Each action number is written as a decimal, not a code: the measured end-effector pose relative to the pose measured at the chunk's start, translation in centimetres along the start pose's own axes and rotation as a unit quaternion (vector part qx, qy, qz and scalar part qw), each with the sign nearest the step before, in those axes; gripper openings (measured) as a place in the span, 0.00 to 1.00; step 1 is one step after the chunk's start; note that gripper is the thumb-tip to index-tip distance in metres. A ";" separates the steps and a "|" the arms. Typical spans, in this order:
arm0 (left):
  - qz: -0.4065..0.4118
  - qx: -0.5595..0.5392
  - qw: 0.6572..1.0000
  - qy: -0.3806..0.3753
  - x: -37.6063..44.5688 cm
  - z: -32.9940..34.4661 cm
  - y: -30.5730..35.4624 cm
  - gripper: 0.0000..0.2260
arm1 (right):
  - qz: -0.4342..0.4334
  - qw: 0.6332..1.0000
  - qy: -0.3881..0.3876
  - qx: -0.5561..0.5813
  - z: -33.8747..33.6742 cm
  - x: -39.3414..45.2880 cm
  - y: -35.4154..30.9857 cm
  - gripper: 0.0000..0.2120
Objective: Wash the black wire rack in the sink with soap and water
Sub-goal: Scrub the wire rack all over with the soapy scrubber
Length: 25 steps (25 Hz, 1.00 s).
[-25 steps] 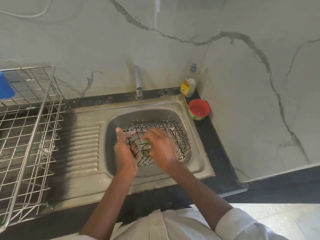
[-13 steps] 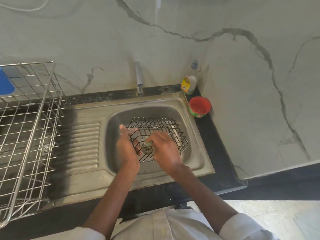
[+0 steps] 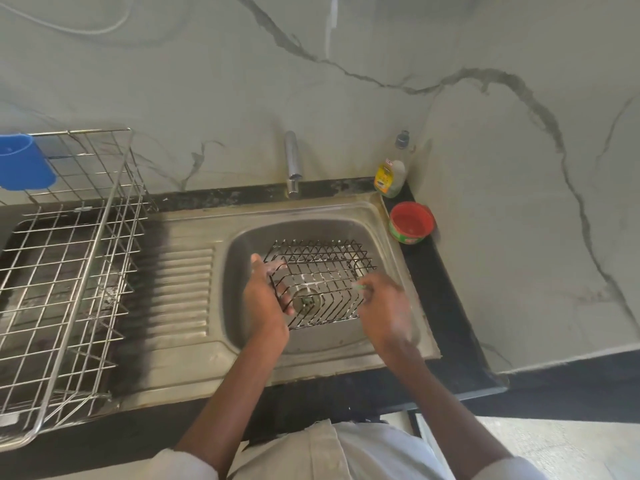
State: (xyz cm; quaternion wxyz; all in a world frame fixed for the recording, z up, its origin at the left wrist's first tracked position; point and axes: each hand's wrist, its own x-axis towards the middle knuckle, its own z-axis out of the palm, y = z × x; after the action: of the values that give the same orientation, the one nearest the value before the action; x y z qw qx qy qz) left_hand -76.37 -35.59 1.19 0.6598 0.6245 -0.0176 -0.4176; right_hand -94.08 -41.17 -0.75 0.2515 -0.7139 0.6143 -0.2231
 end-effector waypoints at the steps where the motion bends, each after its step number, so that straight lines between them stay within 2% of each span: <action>1: 0.005 0.004 1.000 -0.007 0.0 0.2 -0.1 0.27 | -0.055 0.998 -0.020 0.008 0.7 -0.5 -1.9 0.17; 4: 0.013 0.012 0.999 -0.039 0.0 0.8 -0.3 0.30 | -0.198 0.978 -0.019 0.063 2.6 -0.5 -7.5 0.13; 6: 0.013 0.016 0.998 -0.051 0.1 0.7 -0.2 0.30 | -0.250 0.967 -0.007 0.054 3.2 1.1 -8.7 0.13; 8: -0.001 0.018 0.999 -0.040 0.0 0.6 0.3 0.30 | -0.249 0.968 0.002 0.018 3.1 2.9 -6.7 0.16; 12: 0.006 0.036 0.998 -0.046 0.4 0.7 1.0 0.29 | -0.123 0.991 0.051 -0.013 2.0 3.9 -3.6 0.18; 13: 0.016 0.044 0.998 -0.050 0.6 0.9 1.1 0.29 | -0.129 0.990 0.052 -0.004 2.3 3.8 -4.5 0.17; 17: 0.035 0.059 0.996 -0.051 1.7 1.8 1.4 0.30 | -0.248 0.963 0.026 0.102 3.6 4.5 -9.1 0.15; 19: 0.031 0.053 0.996 -0.058 2.0 1.8 1.6 0.31 | -0.265 0.960 0.032 0.080 3.6 5.6 -8.2 0.14; 22: 0.028 0.057 0.996 -0.062 2.4 1.7 1.8 0.32 | -0.200 0.977 0.066 0.045 3.3 6.2 -6.4 0.15; 23: 0.033 0.060 0.996 -0.059 2.5 1.6 1.7 0.32 | -0.212 0.974 0.058 0.049 3.4 5.9 -7.0 0.15; 25: 0.041 0.057 0.996 -0.051 2.6 1.5 1.6 0.33 | -0.294 0.953 0.036 0.068 4.0 4.9 -8.2 0.14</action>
State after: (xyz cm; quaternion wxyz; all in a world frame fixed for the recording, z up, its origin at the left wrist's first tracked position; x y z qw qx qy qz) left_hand -74.69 -38.51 1.54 0.6377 0.6379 -0.1002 -0.4200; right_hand -84.59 -44.72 1.42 0.2004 -0.8354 0.3695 -0.3541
